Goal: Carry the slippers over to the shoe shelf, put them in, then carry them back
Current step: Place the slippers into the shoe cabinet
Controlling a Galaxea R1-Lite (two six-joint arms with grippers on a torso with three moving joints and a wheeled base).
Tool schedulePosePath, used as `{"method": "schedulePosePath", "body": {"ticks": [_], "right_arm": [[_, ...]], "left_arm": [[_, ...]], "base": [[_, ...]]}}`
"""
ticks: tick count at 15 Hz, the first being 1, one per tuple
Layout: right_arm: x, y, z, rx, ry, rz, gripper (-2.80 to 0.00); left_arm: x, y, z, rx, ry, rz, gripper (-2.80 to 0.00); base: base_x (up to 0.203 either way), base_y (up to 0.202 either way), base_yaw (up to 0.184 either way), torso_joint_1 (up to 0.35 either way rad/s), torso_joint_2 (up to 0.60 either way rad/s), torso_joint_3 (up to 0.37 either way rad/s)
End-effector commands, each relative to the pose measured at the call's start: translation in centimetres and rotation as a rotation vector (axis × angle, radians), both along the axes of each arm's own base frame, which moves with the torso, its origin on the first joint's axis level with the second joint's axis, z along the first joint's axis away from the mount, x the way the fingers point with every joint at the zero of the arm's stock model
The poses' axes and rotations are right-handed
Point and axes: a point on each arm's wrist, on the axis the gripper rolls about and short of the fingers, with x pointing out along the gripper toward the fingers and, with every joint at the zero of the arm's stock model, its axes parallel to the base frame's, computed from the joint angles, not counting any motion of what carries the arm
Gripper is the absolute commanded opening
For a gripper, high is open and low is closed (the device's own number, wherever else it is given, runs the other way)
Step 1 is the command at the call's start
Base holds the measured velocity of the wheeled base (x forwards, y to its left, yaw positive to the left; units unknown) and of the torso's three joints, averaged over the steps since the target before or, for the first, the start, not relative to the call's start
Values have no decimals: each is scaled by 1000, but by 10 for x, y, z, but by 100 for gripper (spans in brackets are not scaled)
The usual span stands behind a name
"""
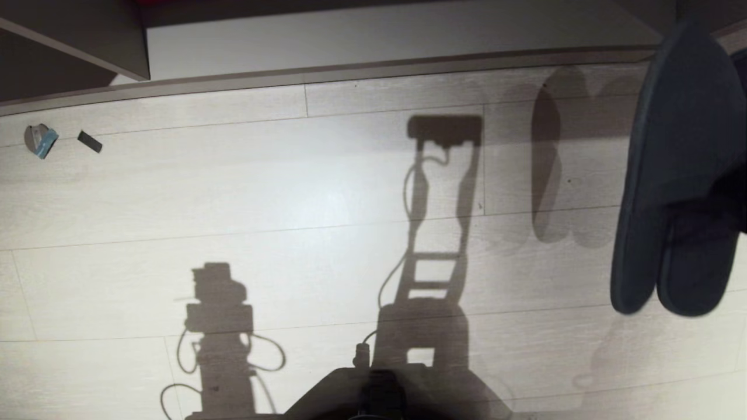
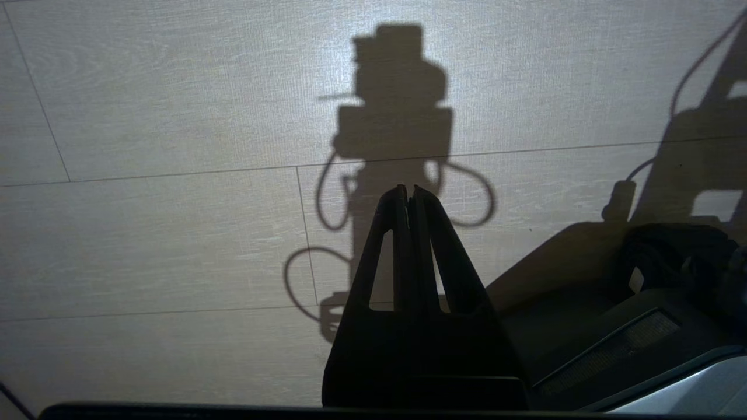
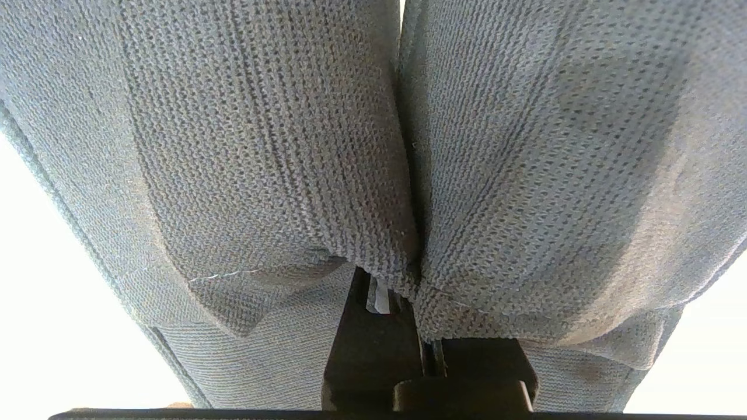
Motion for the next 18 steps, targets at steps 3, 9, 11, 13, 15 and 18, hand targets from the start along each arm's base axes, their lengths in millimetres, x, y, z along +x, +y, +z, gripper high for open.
{"method": "schedulePosePath", "body": {"ticks": [3,9,11,13,15,18], "right_arm": [[94,5,48,6,-72,37,-280],[162,11,101,11,-210,59,-280],[166,11,116,10,-265,59,-280],[164,11,137,10,-327,58,-280],[161,9,148,4,-358,70,-280],[157,5,153,-28,-419,55,-280]], "left_arm": [[0,0,0,0,-1,0,-280],[0,0,0,0,-2,-1,-280],[0,0,0,0,-2,1,-280],[0,0,0,0,0,1,-280],[0,0,0,0,-3,-1,-280],[0,0,0,0,-1,0,-280]], "base": [[0,0,0,0,0,0],[0,0,0,0,0,0],[0,0,0,0,0,0],[0,0,0,0,0,0],[0,0,0,0,0,0],[0,0,0,0,0,0]]}}
